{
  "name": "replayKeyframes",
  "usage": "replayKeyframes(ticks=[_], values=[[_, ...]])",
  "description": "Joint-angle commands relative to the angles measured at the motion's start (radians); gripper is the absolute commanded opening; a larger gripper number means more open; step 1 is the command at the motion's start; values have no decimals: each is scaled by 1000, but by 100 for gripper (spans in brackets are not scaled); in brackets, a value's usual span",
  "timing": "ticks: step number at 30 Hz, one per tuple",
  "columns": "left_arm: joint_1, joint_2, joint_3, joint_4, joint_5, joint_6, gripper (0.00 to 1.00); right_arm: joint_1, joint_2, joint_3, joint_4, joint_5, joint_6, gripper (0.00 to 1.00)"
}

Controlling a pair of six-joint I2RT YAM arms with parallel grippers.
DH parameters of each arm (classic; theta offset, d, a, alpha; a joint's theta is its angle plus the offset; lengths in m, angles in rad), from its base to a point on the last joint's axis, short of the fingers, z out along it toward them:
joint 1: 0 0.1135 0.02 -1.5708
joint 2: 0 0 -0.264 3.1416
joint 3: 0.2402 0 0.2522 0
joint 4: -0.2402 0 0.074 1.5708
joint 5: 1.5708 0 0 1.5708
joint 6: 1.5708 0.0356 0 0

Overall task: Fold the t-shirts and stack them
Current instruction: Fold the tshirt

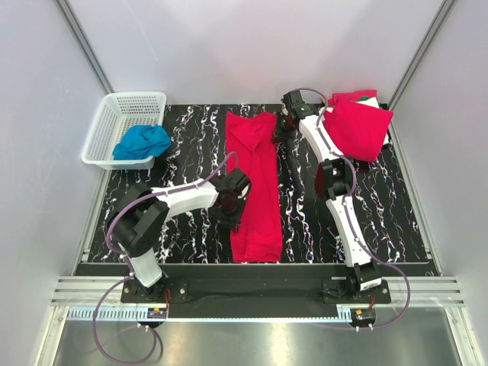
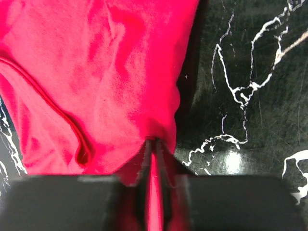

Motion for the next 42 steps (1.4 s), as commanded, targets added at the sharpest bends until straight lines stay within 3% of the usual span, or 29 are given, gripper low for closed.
replayKeyframes(ticks=[1, 4, 5, 7, 13, 16, 20, 24, 30, 33, 37, 42], values=[[-22, 45, -59, -7, -8, 18, 0, -21, 13, 19, 44, 33, -26, 23], [-20, 36, -53, -13, -40, 3, 0, -19, -31, -11, 44, 17, -45, 38], [-19, 32, -50, -15, -51, -3, 1, -21, -70, -37, 44, 12, -45, 38], [-14, 16, -39, -27, -76, -8, 14, -21, -120, -70, 41, 3, -51, 38], [36, -105, -23, -62, -108, -35, 30, -21, -404, -272, -42, -2, -69, 40], [66, -194, -36, -65, -96, -57, 32, -16, -560, -451, -66, 3, -62, 39], [72, -259, -48, -77, -105, -84, 34, 4, -771, -826, 5, -43, -29, 41], [88, -303, -40, -84, -152, -126, 35, 50, -894, -996, 36, -43, -5, 41], [213, -271, 104, -84, -136, -193, 36, 65, -979, -1018, 21, -63, 34, 42], [234, -250, 202, -82, -129, -235, 36, 65, -940, -944, 16, -45, 5, 46], [231, -190, 279, -94, -67, -207, 36, 65, -699, -636, -36, -51, -16, 47], [225, -208, 199, -96, -89, -180, 36, 64, -402, -236, -151, -120, -2, 47]])
